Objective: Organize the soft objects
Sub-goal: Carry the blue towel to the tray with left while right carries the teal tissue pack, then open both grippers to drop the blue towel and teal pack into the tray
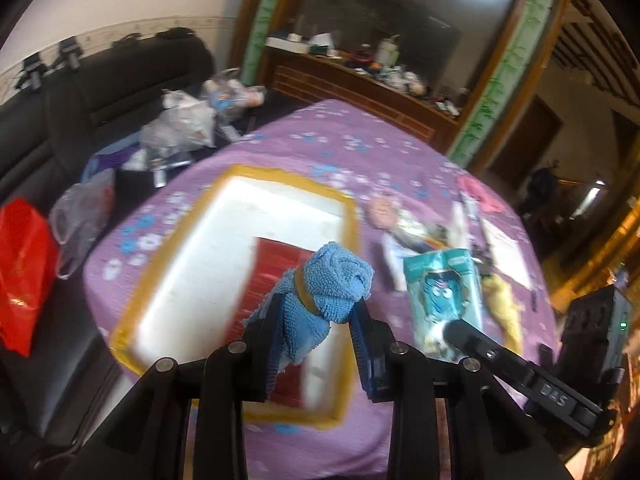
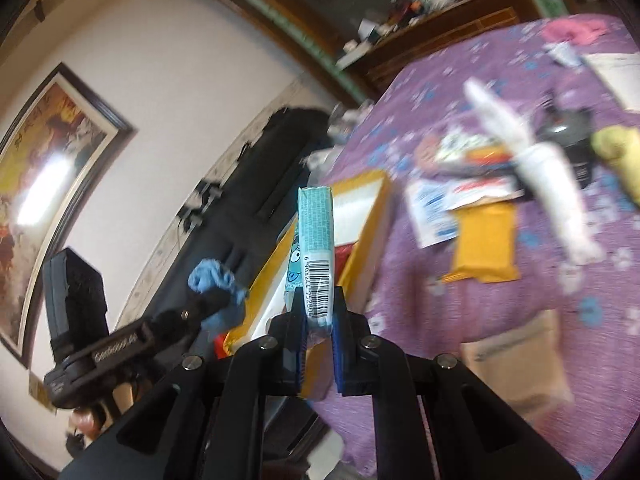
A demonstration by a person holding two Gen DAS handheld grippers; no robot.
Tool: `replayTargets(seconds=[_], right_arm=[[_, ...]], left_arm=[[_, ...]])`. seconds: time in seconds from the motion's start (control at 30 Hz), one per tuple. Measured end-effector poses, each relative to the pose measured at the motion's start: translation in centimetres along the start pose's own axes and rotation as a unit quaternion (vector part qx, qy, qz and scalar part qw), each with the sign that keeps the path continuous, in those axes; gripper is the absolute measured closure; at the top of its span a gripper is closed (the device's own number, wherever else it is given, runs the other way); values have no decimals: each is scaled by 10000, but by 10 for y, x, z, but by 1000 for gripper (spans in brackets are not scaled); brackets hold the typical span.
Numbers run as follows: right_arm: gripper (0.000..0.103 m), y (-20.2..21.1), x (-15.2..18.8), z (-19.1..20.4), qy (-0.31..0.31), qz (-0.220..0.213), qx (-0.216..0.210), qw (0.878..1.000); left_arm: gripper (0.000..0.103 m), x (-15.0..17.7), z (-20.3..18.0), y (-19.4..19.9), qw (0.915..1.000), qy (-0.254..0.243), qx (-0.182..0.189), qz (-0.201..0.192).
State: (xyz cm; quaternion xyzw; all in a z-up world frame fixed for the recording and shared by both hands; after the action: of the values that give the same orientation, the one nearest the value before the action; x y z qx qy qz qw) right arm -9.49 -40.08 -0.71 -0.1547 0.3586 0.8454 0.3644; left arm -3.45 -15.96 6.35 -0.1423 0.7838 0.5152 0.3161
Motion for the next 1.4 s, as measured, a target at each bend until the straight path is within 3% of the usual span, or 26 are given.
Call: replayTargets(seconds=[0.2,0.53,0.63,0.77,0.83,0.93,1.0,1.1,1.4], right_arm=[[93,-52,-2,16,154,455,10,9988],[93,-109,-14,27,277,758,125,9967],[93,-121,-13,26,289,874,200,9955],[90,-129,-13,25,382,963,443,9936],[88,-128,-13,24,381,971,455,9935],[71,-122,-12,24,373,921,403,9942],[53,-114,-10,24,377,859,407,9948],[44,-103,-8,27,413,825,343,9951],[35,-57,-4,22,441,677,59,9967]], left_arm=[[70,-2,41,-34,9984,208,-443,268],[68,9,55,-66,9960,117,-591,667],[64,8,58,-71,9961,156,-495,712],[43,7,64,-70,9968,328,-292,671],[39,8,66,-68,9969,403,-208,648],[32,9,65,-65,9967,478,-144,635],[24,11,64,-63,9965,547,-97,623],[12,14,63,-65,9951,648,-7,743],[11,22,50,-54,9921,898,144,863]])
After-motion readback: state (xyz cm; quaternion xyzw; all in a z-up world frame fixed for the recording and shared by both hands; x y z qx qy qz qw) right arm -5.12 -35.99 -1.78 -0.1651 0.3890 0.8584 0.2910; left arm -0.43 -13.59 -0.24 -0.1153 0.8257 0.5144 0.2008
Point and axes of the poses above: each gripper's, at about its wrist camera, not at the fingertips, and y roughly against the way its jaws point, z to its left, x to its underside, the point moved 1 cm from there along -y, roughly the way its jaws point, and after that the axes turned 2 degrees about -y, right-handed, at the moved point
